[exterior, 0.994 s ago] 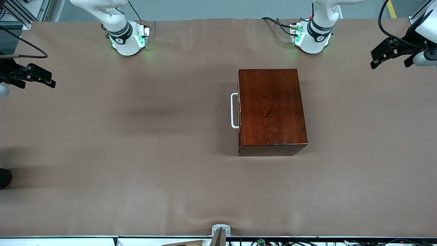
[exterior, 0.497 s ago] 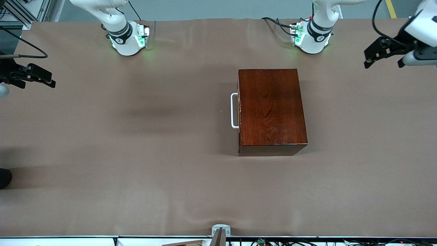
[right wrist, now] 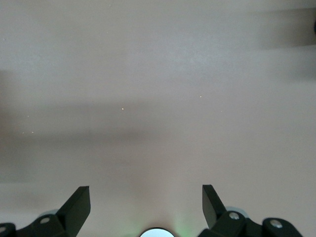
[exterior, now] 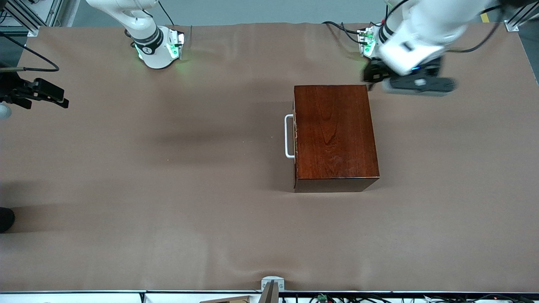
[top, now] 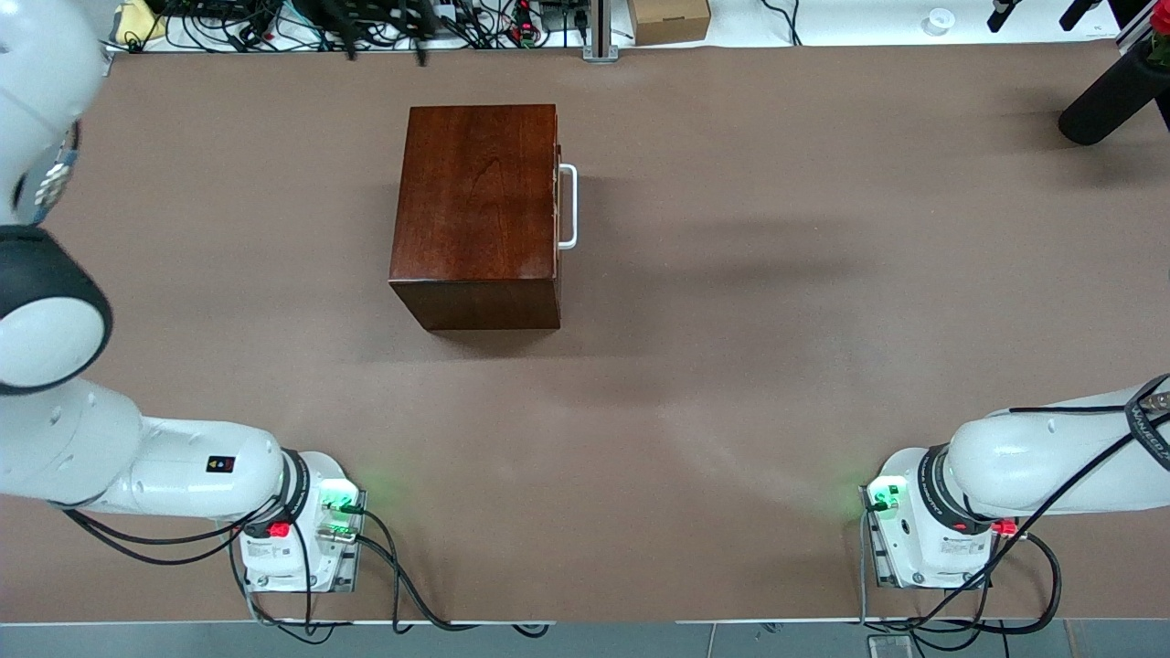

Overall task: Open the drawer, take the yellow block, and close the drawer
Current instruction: 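Reach the left gripper to the white drawer handle of the box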

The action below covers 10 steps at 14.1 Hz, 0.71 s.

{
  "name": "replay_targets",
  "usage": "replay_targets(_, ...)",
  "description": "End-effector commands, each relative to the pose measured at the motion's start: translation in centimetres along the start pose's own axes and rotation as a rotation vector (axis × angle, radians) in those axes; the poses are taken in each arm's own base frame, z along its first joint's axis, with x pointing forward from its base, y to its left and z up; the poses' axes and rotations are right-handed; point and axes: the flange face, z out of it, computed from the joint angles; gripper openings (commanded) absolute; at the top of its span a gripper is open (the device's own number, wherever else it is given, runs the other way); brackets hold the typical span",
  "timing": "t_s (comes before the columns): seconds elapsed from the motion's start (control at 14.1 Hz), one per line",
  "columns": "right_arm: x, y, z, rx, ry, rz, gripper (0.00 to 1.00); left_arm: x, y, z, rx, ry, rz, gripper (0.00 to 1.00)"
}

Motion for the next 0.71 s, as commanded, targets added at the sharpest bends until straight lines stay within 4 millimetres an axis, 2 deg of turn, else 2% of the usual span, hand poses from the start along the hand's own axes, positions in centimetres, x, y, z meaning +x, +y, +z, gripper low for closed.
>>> replay_targets(0.0, -0.6, 0.2, -0.5, -0.005, 0.005, -0.007, 1.0, 3.3, 6.0, 2.3, 0.02, 0.029, 0.005, 1.0)
replay_targets(0.21, -0.5, 0.1, -0.4, -0.004, 0.003, -0.006, 1.0, 4.8, 14.4, 8.2, 0.081, 0.061, -0.015, 1.0)
replay_targets(0.43, -0.6, -0.1, -0.5, -0.004, 0.005, -0.009, 1.0, 3.4, 22.9, 14.8, 0.193, 0.137, 0.001, 1.0)
replay_targets(0.57, -0.5, 0.0, -0.5, -0.004, 0.003, -0.009, 1.0, 3.2, 26.9, 17.9, 0.239, 0.193, -0.054, 1.0)
replay_targets(0.64, -0.5, 0.0, -0.5, -0.004, 0.003, -0.009, 1.0, 3.1, 28.2, 19.3, 0.254, 0.207, -0.072, 1.0)
